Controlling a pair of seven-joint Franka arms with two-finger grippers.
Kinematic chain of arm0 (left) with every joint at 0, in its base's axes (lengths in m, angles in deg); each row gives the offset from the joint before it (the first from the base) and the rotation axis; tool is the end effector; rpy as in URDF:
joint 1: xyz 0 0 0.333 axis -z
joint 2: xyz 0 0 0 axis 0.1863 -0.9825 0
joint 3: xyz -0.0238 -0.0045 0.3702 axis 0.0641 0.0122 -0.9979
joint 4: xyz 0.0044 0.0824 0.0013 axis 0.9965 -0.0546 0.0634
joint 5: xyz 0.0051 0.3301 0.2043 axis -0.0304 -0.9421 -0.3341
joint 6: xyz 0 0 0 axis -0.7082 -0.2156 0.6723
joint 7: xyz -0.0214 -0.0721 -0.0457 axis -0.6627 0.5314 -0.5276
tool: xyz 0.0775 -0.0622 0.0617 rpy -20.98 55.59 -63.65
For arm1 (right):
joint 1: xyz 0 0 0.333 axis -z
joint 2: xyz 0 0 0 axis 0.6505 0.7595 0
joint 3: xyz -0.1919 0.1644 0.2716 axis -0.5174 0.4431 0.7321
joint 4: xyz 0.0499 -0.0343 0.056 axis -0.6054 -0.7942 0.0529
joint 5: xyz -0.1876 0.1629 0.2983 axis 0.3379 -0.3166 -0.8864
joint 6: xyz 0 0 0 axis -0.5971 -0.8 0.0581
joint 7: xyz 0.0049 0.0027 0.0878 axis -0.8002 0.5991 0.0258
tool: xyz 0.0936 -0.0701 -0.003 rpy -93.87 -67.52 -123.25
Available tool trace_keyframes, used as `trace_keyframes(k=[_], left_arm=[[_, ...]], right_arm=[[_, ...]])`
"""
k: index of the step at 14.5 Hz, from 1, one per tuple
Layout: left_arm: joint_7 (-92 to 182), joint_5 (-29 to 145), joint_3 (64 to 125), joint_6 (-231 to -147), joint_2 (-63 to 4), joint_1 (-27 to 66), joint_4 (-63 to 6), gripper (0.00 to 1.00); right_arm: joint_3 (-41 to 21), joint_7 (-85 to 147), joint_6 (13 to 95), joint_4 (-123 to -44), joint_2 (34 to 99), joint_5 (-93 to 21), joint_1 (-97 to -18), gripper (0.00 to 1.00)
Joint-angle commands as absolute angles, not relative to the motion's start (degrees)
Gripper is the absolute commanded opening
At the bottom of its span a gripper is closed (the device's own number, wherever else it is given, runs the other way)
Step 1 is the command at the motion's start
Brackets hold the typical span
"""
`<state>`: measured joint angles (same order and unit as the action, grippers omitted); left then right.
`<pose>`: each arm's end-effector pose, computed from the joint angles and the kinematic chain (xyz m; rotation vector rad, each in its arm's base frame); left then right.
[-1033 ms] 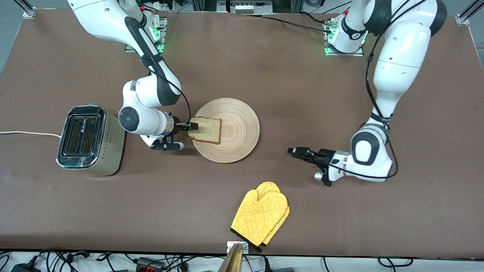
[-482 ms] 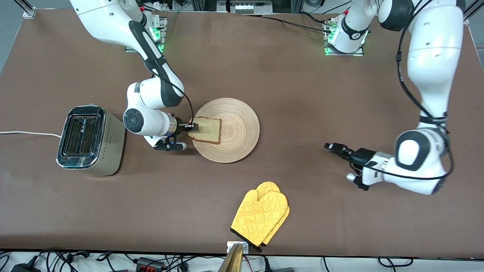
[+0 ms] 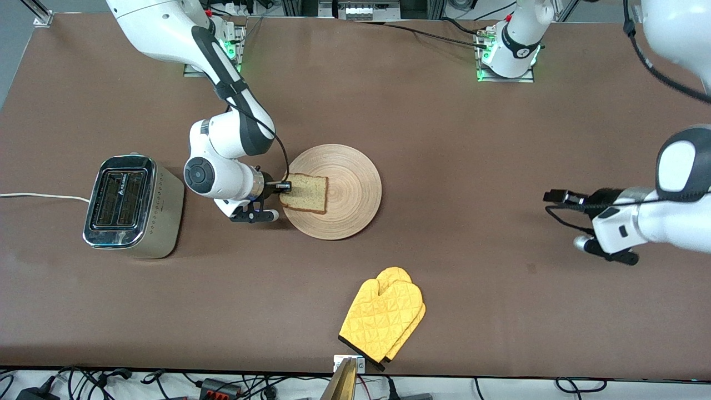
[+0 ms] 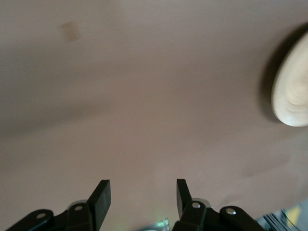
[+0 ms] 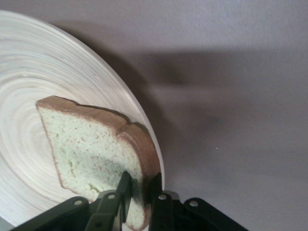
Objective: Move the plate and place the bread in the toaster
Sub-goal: 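Lift the bread slice with the right gripper toward the toaster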
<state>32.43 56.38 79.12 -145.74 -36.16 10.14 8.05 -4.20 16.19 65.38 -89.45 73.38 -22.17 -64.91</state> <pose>0.6906 -0.0349 0.5065 2.9149 -0.2297 -0.5661 0.5898 0.2873 0.2725 -2.8774 0.0031 0.3395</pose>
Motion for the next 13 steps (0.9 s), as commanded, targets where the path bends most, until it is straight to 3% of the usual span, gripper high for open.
trace_keyframes(k=[1,2,3,10,11,13], left_arm=[[41.8,48.1,79.1,-145.2,-30.6,13.2,6.6,0.85],[42.4,47.7,78.5,-145.4,-30.1,12.9,6.6,0.89],[42.3,47.5,78.4,-145.2,-29.8,12.7,6.6,1.0],[42.2,47.9,78.0,-145.7,-29.1,10.5,6.3,1.0],[42.2,47.7,78.0,-146.9,-27.8,10.6,4.9,1.0],[42.8,47.2,78.2,-156.7,-18.9,10.7,-6.3,1.0]], right_arm=[[-4.4,16.7,62.5,-87.3,72.1,-23.1,-65.0,0.08],[-4.5,16.5,60.4,-86.0,71.2,-22.9,-64.8,0.02],[-4.8,16.4,57.9,-84.4,70.7,-22.4,-64.7,0.0],[-11.5,16.9,34.4,-69.9,66.8,-5.7,-63.7,0.0],[-12.6,16.9,31.6,-68.9,66.2,-3.2,-63.8,0.0],[-14.5,17.8,25.9,-66.9,64.9,3.1,-63.7,0.0]])
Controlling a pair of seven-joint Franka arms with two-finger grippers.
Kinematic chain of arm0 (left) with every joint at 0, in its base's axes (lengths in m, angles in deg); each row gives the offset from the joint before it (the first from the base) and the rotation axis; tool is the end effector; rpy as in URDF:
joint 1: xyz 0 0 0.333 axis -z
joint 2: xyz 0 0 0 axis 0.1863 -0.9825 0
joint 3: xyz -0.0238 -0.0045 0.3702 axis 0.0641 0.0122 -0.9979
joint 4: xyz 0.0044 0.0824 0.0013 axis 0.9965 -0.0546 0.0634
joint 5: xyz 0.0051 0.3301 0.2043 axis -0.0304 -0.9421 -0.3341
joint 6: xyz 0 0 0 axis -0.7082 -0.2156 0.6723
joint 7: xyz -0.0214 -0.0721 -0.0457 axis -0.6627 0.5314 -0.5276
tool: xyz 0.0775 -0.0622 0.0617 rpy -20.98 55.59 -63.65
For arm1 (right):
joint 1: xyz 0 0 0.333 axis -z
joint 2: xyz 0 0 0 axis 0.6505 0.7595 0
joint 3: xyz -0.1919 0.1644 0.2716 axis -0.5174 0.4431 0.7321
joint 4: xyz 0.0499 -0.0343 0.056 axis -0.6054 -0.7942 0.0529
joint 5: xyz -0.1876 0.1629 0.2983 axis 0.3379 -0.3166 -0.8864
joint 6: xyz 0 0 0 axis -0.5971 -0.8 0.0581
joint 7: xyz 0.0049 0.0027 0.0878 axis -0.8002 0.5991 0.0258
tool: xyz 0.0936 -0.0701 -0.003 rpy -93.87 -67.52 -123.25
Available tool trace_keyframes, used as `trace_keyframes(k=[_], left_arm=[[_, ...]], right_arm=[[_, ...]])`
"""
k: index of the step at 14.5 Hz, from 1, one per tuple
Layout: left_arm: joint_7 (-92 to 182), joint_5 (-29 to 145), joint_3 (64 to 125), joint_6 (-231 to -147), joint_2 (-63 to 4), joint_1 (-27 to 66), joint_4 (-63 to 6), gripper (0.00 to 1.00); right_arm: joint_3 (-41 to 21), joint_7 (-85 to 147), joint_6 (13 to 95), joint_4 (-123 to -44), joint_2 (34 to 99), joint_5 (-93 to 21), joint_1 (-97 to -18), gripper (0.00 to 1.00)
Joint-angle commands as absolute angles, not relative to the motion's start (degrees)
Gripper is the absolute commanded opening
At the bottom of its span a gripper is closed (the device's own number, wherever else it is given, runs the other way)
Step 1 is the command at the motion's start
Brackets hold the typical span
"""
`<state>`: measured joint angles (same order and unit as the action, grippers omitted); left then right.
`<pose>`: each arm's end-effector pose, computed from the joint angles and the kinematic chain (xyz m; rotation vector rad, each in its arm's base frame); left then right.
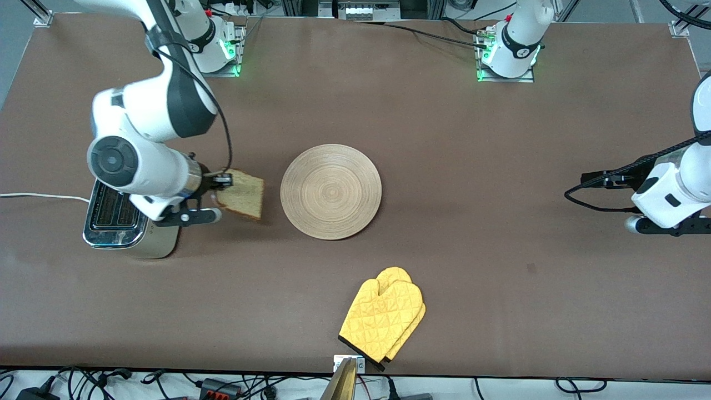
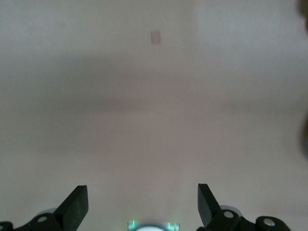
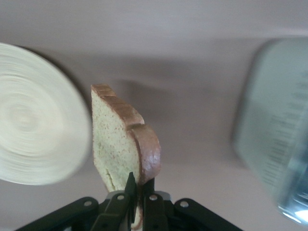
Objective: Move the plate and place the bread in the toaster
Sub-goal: 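Lift the bread slice with the right gripper toward the toaster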
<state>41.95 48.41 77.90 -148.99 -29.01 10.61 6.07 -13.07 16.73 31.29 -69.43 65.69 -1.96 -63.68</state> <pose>0.6705 -0.0115 0.5776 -3.1048 -0.0534 0.3761 0.6334 0.1853 0.4733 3.0471 0.1389 -0.3869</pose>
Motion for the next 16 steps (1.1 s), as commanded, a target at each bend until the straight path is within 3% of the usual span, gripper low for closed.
trace_keyframes(k=[1,3,8,16], left_arm=[[42.8,47.2,78.2,-162.1,-14.9,10.5,-12.1,1.0],[42.7,47.7,78.2,-164.8,-10.4,9.4,-18.5,1.0],[42.8,48.3,78.8,-164.7,-6.8,8.5,-20.4,1.0],[48.1,47.8,79.3,-165.5,-6.6,9.1,-20.2,1.0]], right_arm=[[-15.1,18.6,22.8,-65.8,64.7,5.8,-63.8,0.0],[-16.2,19.9,17.0,-62.5,64.7,9.8,-63.7,0.0],[-16.8,20.8,12.8,-60.5,65.1,24.1,-63.9,0.0],[-16.9,24.9,23.7,-61.3,68.2,26.7,-59.6,0.0]])
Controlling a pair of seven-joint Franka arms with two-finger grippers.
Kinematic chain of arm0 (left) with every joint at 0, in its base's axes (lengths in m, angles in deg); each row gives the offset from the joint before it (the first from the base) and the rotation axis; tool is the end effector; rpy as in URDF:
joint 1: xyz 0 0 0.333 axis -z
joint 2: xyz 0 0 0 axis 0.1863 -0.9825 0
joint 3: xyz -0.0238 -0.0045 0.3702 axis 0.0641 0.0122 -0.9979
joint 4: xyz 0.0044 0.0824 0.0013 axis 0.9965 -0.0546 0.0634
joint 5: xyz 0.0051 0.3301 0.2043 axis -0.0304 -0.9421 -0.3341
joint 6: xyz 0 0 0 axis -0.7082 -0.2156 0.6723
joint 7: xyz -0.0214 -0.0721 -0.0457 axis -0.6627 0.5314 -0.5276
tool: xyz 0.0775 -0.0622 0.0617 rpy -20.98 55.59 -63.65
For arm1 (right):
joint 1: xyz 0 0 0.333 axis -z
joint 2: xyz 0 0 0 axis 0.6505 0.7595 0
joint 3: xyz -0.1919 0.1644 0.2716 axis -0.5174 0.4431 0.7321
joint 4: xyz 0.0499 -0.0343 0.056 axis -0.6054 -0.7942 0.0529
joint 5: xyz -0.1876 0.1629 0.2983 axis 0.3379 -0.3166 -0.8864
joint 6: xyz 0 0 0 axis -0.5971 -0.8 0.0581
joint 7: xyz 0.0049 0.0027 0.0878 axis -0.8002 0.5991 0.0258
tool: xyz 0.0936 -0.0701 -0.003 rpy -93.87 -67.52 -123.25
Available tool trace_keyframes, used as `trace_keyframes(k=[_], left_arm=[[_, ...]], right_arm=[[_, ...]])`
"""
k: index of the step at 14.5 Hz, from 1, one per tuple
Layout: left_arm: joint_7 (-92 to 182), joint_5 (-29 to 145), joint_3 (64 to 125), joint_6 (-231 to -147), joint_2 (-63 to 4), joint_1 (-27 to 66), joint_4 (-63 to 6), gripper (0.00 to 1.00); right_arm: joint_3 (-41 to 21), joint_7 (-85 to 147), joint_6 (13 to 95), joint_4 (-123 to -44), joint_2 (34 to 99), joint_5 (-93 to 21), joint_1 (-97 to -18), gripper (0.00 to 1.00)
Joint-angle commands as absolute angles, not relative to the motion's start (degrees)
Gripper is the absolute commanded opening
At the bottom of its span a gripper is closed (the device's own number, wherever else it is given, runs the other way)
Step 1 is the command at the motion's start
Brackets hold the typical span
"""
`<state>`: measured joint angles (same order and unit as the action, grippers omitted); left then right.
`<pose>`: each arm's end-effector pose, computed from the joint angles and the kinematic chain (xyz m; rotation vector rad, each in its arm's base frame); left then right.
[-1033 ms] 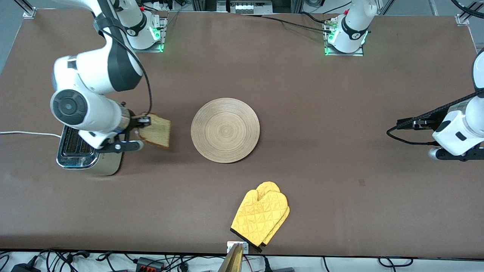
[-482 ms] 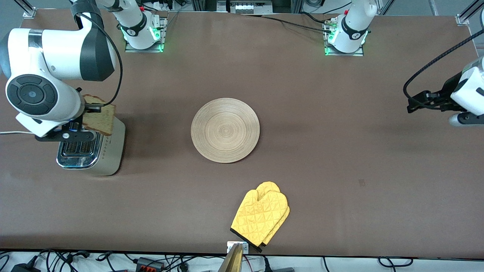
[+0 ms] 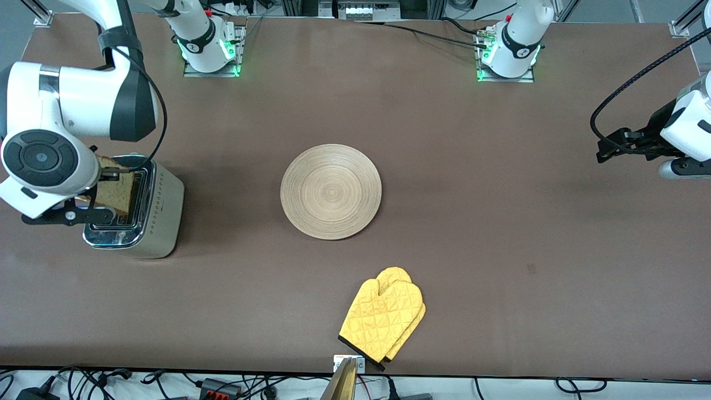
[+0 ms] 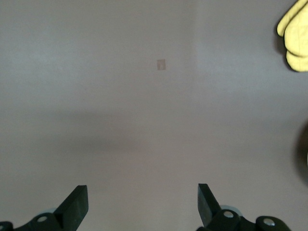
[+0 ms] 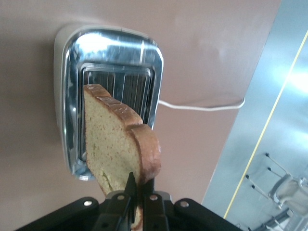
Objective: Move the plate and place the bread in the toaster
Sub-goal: 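Lower the bread slice into the toaster slot with the right gripper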
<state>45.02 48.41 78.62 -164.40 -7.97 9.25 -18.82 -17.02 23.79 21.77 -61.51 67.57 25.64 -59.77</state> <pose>0.5775 -0.0069 0.6297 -3.1217 -0.1485 0.0606 0.6633 0.0533 0.5233 2.5632 0.1301 -0.3544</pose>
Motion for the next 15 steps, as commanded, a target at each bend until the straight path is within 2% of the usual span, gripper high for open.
trace_keyframes(k=[1,15], left_arm=[[48.0,47.8,79.3,-165.1,-6.6,8.7,-20.2,1.0],[48.3,48.1,79.4,-168.1,-8.1,9.4,-19.5,1.0]], right_arm=[[-16.9,24.8,24.0,-61.6,68.3,26.6,-59.7,0.0],[-16.9,24.9,19.8,-64.1,68.0,26.8,-60.0,0.0]])
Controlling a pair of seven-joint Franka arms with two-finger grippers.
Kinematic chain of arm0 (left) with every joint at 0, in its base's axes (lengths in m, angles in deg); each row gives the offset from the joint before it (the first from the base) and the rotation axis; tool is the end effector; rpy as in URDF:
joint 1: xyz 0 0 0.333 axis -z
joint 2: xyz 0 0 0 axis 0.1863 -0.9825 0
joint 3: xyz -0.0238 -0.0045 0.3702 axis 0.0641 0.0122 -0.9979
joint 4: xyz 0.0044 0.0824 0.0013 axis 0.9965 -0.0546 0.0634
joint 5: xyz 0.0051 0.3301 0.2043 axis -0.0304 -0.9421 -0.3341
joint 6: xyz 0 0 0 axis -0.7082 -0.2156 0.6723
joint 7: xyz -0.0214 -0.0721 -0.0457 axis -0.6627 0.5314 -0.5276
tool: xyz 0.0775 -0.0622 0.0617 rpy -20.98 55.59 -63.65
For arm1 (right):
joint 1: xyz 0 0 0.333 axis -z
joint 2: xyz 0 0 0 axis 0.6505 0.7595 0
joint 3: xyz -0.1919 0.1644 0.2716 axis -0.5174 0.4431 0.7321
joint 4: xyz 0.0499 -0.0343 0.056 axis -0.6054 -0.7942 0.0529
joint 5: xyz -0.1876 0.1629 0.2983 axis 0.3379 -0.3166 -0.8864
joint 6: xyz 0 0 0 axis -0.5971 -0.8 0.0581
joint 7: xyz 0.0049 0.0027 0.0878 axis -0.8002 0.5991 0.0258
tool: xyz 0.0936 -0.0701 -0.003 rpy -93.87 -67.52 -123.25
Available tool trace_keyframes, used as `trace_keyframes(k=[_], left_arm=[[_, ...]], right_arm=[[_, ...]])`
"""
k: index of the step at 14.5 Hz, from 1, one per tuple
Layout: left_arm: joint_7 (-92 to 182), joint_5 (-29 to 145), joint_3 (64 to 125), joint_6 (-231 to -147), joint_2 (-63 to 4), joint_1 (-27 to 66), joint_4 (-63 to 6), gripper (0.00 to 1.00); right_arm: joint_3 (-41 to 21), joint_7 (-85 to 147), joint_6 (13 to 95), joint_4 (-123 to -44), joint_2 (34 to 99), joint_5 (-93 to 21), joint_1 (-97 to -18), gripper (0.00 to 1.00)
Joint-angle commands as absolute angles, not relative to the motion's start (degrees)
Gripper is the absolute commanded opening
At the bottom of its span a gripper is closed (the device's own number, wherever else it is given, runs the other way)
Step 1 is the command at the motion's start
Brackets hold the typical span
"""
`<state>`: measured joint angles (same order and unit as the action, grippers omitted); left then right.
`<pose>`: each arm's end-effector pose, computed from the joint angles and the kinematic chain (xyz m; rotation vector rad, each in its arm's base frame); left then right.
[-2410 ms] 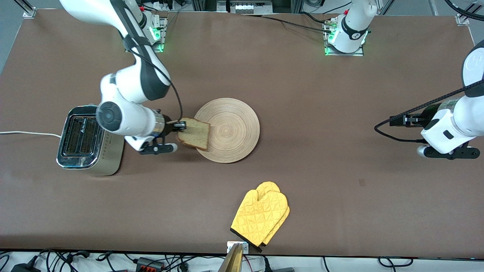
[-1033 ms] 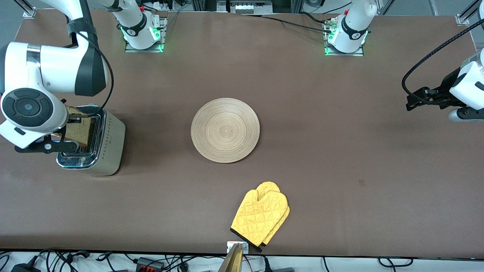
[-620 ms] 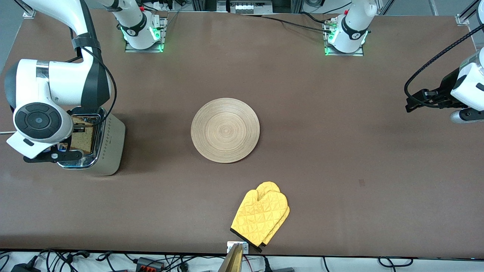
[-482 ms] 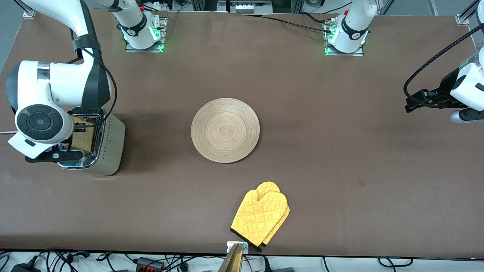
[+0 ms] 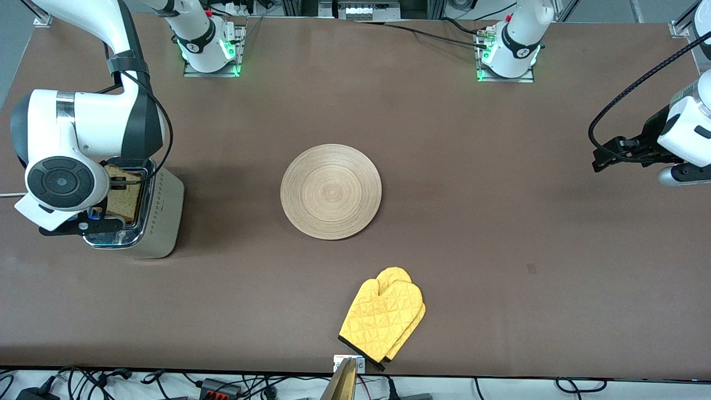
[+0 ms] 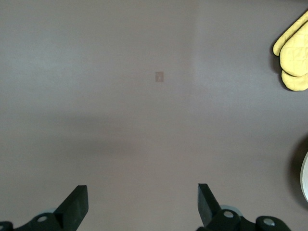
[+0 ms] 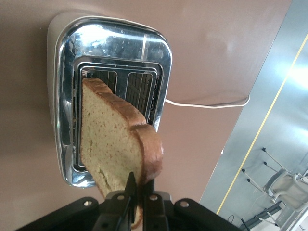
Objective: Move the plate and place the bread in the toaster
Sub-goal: 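Lower the bread slice into the toaster slot with the right gripper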
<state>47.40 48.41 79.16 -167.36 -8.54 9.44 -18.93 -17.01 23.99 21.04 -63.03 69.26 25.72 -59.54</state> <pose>0.5863 -0.0142 0.6275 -3.1237 -0.1931 -0.0019 0.6634 0.0500 0.4926 2.5377 0.1389 -0.4428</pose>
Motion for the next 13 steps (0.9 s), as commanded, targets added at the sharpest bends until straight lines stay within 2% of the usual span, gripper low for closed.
trace_keyframes(k=[1,13], left_arm=[[48.3,48.1,79.4,-168.1,-8.1,9.4,-19.5,1.0],[48.7,48.1,81.2,-166.7,-7.8,9.3,-19.3,1.0]], right_arm=[[-16.9,24.9,19.6,-64.1,68.0,26.8,-60.1,0.0],[-16.8,25.0,19.6,-64.1,68.3,28.2,-59.6,0.0]])
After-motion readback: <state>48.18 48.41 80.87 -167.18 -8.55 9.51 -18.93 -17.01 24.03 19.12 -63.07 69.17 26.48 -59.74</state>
